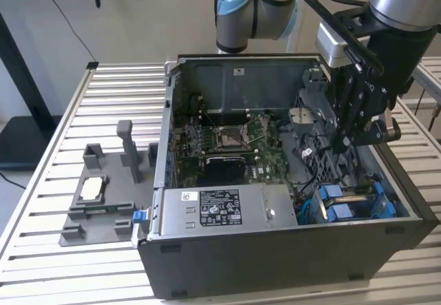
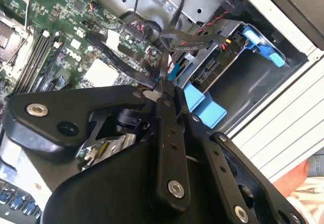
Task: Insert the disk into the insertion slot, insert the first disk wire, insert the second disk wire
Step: 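Insert the second disk wire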
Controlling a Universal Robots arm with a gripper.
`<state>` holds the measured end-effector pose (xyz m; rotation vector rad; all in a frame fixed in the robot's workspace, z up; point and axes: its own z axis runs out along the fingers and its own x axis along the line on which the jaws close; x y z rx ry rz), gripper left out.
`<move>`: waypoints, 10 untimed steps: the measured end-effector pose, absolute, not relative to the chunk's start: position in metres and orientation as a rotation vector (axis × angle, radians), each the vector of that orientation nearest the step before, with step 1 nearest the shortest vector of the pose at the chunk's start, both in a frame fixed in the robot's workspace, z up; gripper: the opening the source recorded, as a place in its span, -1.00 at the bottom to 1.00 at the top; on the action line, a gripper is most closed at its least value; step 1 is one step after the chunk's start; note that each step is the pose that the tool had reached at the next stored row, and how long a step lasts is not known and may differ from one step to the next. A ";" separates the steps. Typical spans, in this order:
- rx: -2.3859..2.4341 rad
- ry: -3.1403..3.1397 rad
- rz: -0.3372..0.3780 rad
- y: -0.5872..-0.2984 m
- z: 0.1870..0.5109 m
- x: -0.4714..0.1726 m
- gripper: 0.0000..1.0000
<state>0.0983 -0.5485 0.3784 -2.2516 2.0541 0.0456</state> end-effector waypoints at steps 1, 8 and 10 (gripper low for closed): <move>-2.252 2.054 0.046 -0.548 0.378 0.098 -0.68; -2.256 2.060 0.059 -0.552 0.376 0.099 -0.68; -2.260 2.065 0.070 -0.554 0.375 0.099 -0.68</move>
